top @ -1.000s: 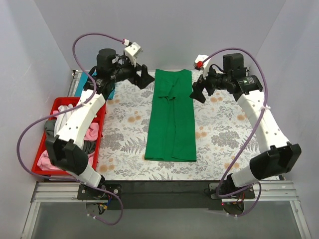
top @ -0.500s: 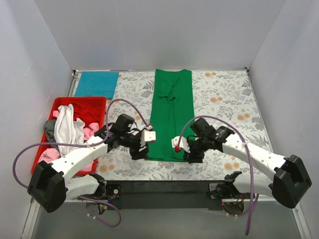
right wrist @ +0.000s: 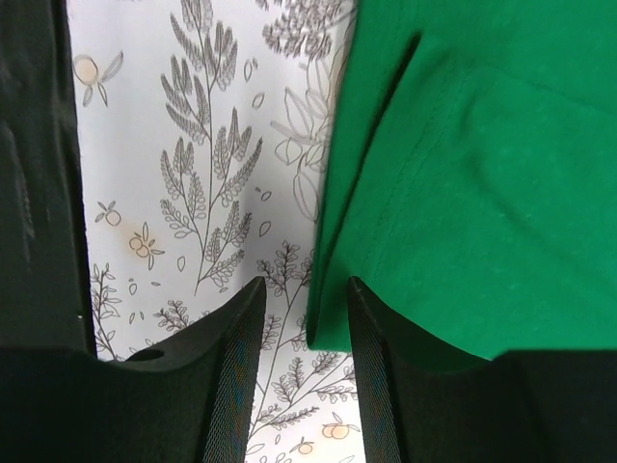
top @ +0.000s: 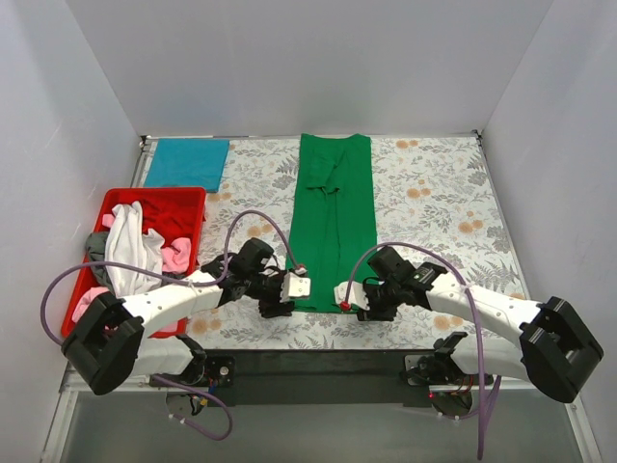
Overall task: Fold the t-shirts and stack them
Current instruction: Fold the tshirt
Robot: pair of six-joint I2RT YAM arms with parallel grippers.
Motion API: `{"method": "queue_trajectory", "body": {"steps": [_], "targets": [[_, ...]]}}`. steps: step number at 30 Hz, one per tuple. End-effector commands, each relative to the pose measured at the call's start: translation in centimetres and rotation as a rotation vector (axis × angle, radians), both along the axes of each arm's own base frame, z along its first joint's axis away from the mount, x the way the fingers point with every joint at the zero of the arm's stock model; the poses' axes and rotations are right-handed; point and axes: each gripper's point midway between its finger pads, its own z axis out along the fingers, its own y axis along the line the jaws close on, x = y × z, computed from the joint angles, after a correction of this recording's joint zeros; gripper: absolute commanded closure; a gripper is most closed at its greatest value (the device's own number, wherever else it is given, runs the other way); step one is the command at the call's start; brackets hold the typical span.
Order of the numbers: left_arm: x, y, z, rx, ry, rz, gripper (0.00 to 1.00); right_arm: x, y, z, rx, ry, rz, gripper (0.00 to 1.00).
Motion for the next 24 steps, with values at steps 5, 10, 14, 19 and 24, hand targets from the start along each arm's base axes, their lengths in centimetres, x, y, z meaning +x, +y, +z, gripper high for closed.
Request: {"method": "queue_trajectory", "body": {"steps": [5,10,14,19,24], "targets": [[0.6,0.0,-2.1,0.025,-0.048,-0.030,0.50,0.5,-0.5,-1.9,-0.046,-0.021,-0.003,0.54],[0.1,0.7,-3.9,0.074,-0.033,-0.045,0.51,0.0,-1.1,-2.8,-0.075,0.004,-0.006,0.63],[0.2,1.2,-5.1,0.118,-0.015,-0.035,0.64,-0.6,-1.8,-3.7,-0.111,0.034,-0.006,0.79],[0.3,1.7,-6.3,0.173,0.007,-0.013,0.90,-0.6,-2.0,-3.6,-0.109,0.025,-0.016,0.99],[-0.1,1.1,-5.1,0.133,-0.014,-0.036,1.00,-0.8,-1.1,-2.2,-0.050,0.004,0.010,0.99]]}}
